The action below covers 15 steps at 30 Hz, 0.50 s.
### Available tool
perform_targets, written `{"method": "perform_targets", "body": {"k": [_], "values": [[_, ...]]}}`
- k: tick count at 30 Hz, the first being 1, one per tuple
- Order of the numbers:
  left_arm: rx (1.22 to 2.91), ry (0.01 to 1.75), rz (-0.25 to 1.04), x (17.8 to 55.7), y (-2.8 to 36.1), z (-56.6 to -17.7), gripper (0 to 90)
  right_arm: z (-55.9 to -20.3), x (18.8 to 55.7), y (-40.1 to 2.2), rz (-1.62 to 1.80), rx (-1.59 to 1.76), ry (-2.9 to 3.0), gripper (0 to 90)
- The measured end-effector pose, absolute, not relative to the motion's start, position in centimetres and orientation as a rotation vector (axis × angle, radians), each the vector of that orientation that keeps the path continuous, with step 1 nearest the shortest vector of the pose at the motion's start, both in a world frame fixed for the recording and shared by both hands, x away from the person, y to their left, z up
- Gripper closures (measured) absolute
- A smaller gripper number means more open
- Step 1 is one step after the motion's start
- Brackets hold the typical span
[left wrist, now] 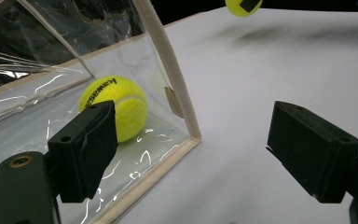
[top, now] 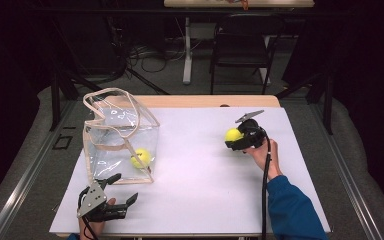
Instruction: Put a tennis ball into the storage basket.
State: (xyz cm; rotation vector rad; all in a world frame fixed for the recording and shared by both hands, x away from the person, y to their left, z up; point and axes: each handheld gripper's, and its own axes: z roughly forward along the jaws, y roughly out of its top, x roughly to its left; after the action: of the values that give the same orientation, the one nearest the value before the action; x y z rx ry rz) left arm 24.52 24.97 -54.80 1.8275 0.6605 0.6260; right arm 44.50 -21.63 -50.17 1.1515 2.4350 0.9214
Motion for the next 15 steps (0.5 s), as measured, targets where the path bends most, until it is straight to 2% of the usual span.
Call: {"method": "perform_targets", "body": {"k": [15], "values": [[1.827, 0.660, 0.628, 24.5, 25.0, -54.8, 15.9, -48.7, 43.6, -20.5, 0.958, 1.083, 2.438, 25.8]]}}
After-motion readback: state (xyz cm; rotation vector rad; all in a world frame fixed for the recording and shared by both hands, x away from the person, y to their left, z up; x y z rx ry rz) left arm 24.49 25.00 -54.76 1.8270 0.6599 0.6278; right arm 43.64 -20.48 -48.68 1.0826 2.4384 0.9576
